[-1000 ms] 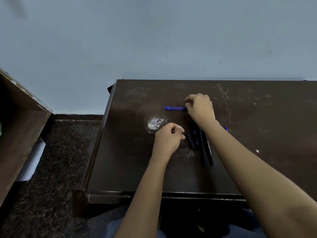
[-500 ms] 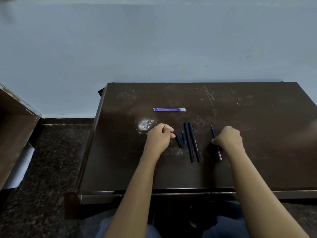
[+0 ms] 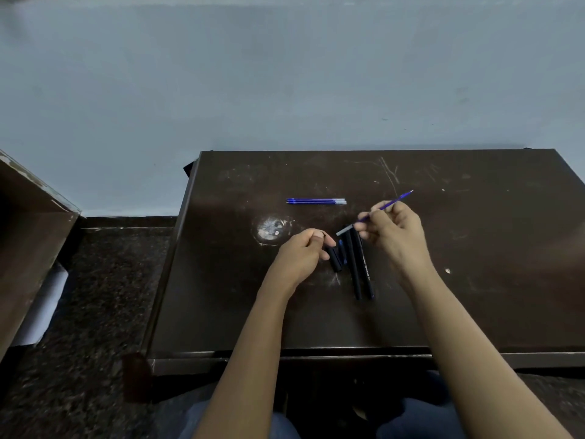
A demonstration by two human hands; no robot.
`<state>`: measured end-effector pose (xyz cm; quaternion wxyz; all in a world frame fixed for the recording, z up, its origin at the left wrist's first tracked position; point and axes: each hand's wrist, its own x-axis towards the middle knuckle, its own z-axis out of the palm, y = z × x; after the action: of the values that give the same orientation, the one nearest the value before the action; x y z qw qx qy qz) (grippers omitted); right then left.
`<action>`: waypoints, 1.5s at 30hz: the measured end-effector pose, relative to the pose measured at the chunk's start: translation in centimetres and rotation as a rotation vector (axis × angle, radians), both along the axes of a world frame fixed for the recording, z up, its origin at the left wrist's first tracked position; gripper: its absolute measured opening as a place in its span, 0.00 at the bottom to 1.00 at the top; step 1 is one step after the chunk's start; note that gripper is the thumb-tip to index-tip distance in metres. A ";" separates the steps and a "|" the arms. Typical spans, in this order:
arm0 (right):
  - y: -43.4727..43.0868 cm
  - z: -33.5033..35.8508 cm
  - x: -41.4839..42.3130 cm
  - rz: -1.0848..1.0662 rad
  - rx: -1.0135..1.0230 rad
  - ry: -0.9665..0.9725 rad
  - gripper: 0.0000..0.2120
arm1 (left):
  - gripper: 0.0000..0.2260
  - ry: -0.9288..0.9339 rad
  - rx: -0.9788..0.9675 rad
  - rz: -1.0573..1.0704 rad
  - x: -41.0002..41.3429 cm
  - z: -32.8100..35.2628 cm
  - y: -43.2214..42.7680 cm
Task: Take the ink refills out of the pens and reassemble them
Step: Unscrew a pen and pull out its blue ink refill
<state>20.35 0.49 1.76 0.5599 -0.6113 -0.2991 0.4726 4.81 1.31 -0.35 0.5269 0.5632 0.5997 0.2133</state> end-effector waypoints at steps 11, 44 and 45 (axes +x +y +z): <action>1.4 0.1 -1.0 0.092 0.061 -0.051 0.03 | 0.15 -0.041 0.027 0.013 0.3 -0.5 0.2; 0.1 -4.2 -3.4 0.392 -0.312 -1.225 0.08 | 0.15 -0.066 0.136 0.177 0.4 -0.2 0.7; 0.2 -4.4 -3.2 0.339 -0.278 -1.159 0.08 | 0.15 -0.063 0.124 0.167 0.3 -0.3 0.6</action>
<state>17.13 0.70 -2.59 0.1384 -0.7799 -0.5830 0.1805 5.13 1.96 -0.69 0.4901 0.5358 0.6134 0.3107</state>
